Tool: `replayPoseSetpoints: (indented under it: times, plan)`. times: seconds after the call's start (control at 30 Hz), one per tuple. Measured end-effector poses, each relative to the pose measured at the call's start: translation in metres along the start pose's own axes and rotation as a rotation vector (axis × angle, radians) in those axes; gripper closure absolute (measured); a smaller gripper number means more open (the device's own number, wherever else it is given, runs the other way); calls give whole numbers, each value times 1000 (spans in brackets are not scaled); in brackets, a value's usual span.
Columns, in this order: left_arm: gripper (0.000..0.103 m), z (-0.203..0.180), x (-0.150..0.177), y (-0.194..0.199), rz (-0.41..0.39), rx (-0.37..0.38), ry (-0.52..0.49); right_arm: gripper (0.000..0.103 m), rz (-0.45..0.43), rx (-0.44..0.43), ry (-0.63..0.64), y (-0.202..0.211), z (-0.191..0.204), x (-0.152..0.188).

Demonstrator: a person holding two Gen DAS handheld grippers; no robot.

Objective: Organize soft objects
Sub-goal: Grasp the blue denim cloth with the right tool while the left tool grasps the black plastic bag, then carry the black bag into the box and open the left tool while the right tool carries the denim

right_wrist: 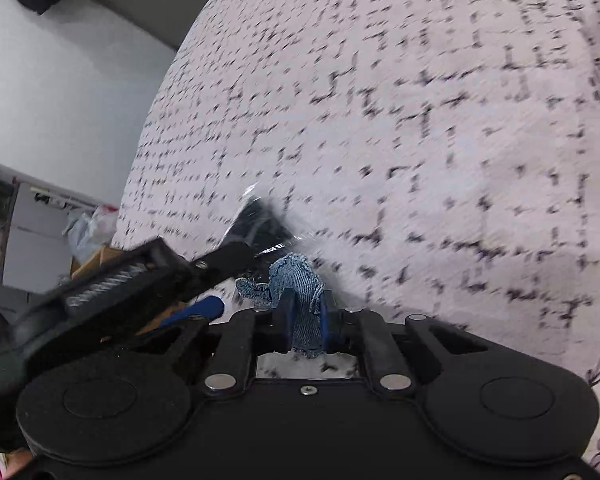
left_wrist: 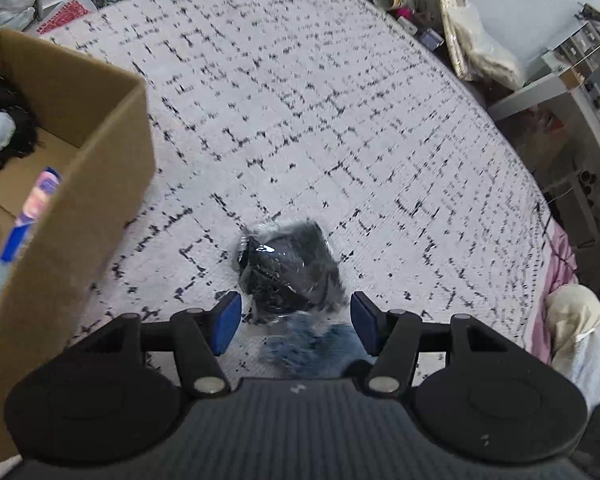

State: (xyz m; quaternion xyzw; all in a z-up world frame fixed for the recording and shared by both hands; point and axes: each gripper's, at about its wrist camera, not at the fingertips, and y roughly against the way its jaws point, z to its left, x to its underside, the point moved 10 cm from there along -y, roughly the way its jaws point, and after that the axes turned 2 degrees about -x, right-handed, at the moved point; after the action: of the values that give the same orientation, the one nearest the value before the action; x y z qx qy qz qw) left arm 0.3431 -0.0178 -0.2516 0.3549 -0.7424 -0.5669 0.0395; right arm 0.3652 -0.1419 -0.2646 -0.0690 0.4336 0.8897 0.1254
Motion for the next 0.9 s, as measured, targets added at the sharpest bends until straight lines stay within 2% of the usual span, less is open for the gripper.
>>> replayPoseSetpoints:
  times: [0.2,0.33,0.37,0.47,0.57,0.6,0.9]
  plan:
    - [44,-8,4,-28,17,-5,2,91,-48,34,-19,7,-14,-11]
    - [45,-11,0,-32,-33,-35,-11,90,-54,39,-24,8,-18,-13]
    - [49,-10,-1,-33,-36,-38,-4,90,-54,38,-25,8,-18,-13]
    - [74,-5,-3,-31,-44,-58,3,90,-63,30,-16,12,-17,-13]
    - [78,-1,-4,-27,-47,-46,6,91,-71,14,-3,16,-12,-14]
    - [82,-1,-4,-25,-51,-50,2,91,-74,10,0,15,-8,-15]
    - [85,0,-7,7,-101,-29,-29,91,-134,-40,43,32,11,-22]
